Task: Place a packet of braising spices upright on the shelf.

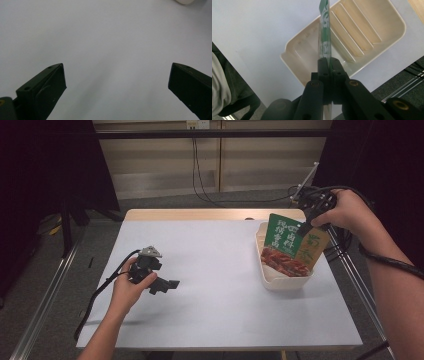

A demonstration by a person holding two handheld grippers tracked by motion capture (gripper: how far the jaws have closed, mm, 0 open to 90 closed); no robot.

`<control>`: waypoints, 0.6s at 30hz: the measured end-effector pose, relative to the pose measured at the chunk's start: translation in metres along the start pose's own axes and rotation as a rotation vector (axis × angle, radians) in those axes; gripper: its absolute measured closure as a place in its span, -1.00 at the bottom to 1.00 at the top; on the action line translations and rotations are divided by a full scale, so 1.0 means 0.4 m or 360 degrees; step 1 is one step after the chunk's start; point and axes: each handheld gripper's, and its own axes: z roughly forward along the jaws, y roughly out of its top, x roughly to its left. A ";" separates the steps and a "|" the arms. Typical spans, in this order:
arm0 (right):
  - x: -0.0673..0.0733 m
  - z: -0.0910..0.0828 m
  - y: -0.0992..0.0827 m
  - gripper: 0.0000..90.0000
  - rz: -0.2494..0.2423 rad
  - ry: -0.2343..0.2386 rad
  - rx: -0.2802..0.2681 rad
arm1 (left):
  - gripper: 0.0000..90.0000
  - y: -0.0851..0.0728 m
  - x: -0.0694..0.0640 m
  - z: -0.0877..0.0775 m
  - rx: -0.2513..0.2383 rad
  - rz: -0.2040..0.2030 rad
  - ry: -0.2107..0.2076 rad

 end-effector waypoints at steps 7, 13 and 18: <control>-0.005 -0.027 -0.005 0.69 0.0034 -0.0019 -0.0102 | -0.98 0.001 0.001 0.001 0.0004 -0.0001 0.0007; 0.009 -0.037 0.013 0.23 0.0055 -0.0046 -0.0082 | -0.97 0.001 0.000 -0.003 -0.0015 -0.0011 -0.0002; 0.017 -0.051 0.028 -0.03 0.0071 -0.0056 -0.0061 | -0.97 0.001 0.001 -0.003 0.0013 0.0016 -0.0014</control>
